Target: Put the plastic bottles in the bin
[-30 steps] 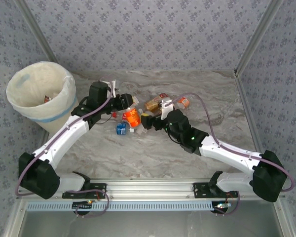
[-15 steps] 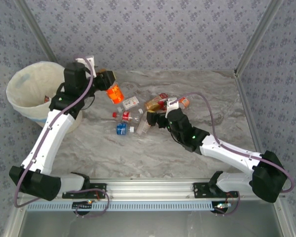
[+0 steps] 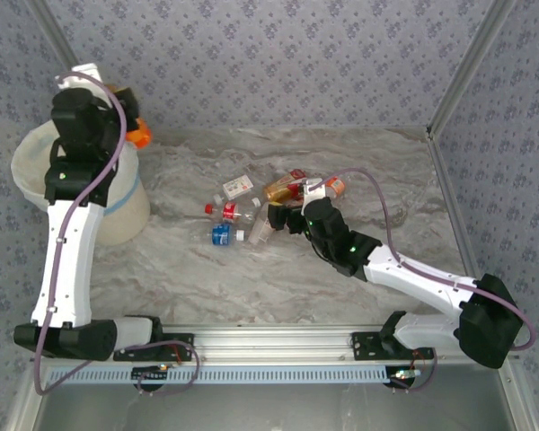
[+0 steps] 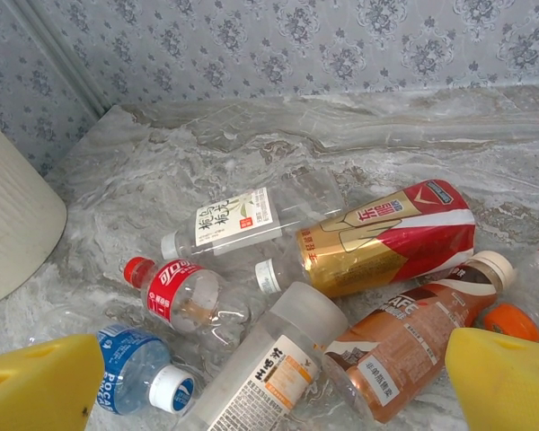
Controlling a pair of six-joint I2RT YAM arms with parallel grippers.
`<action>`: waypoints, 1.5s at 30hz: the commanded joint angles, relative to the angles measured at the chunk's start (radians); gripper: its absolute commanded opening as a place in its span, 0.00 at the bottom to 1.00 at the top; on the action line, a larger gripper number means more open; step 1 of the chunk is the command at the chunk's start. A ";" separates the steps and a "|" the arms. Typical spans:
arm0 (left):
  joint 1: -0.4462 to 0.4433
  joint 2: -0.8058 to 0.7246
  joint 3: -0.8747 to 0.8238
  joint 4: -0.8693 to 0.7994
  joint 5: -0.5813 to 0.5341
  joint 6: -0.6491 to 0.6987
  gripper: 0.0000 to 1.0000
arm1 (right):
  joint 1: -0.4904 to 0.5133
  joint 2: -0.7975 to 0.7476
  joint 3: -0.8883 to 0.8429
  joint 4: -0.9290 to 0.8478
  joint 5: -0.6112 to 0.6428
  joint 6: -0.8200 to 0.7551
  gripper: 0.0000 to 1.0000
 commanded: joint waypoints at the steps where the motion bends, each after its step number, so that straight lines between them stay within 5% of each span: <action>1: 0.059 -0.007 0.015 0.051 -0.146 0.066 0.28 | -0.007 0.000 0.029 -0.026 0.033 0.012 1.00; 7: 0.192 0.020 -0.030 0.067 -0.178 -0.004 0.34 | -0.007 0.001 0.034 -0.027 0.032 0.006 1.00; 19: 0.322 0.151 -0.043 -0.076 0.061 -0.214 0.41 | -0.007 -0.017 0.035 -0.066 0.028 0.021 1.00; 21: 0.334 0.164 -0.043 -0.090 0.122 -0.248 0.47 | -0.007 -0.020 0.031 -0.067 0.031 0.027 1.00; 26: 0.355 0.199 -0.014 -0.136 0.207 -0.313 0.86 | -0.007 -0.023 0.030 -0.076 0.035 0.030 1.00; 29: 0.360 0.204 0.009 -0.149 0.262 -0.324 0.98 | -0.008 -0.024 0.031 -0.088 0.045 0.030 1.00; 45: 0.359 0.132 -0.029 -0.064 0.599 -0.413 1.00 | -0.068 -0.002 0.043 -0.153 0.026 0.119 1.00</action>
